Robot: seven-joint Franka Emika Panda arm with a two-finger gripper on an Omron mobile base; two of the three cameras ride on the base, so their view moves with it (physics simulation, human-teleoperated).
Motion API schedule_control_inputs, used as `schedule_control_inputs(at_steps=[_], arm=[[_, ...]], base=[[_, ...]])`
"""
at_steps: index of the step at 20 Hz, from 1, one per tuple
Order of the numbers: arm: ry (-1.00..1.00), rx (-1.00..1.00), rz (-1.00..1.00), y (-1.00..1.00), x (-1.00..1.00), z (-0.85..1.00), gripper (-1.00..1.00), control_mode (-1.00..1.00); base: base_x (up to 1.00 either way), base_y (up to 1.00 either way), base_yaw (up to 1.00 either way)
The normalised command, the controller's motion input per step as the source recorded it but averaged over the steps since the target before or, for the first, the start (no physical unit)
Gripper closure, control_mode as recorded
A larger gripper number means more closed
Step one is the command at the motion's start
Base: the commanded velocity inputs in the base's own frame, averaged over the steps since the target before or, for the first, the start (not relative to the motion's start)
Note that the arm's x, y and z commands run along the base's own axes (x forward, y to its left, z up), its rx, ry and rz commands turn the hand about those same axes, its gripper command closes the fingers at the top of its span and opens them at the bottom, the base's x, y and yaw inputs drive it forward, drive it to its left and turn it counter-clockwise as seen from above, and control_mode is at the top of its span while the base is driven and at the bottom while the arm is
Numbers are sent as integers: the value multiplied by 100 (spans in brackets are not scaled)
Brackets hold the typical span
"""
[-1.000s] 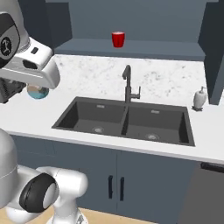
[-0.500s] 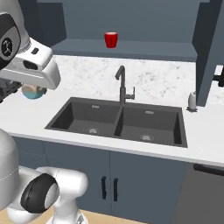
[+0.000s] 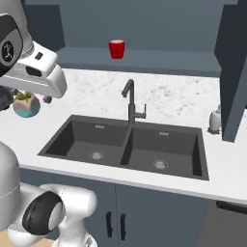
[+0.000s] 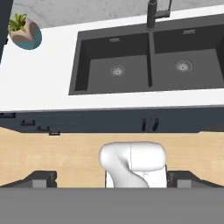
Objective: Gather all objects into one cabinet and sort the glasses and bowls to opposite sides.
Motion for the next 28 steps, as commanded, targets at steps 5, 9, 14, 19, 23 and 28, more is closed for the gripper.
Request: schedule_control_inputs(at_steps=[5, 9, 14, 19, 23, 28], arm=[[0, 0, 0, 0, 0, 0, -100, 100], [0, 0, 0, 0, 0, 0, -100, 100], [0, 0, 0, 0, 0, 0, -100, 100], [0, 0, 0, -42, 7, 0, -100, -100], [-7, 1, 0, -75, 16, -3, -100, -100], [-15, 2, 0, -59, 32, -7, -100, -100]], base=[[45, -14, 0], [37, -21, 0], [27, -26, 0], [0, 0, 0], [0, 0, 0], [0, 0, 0]])
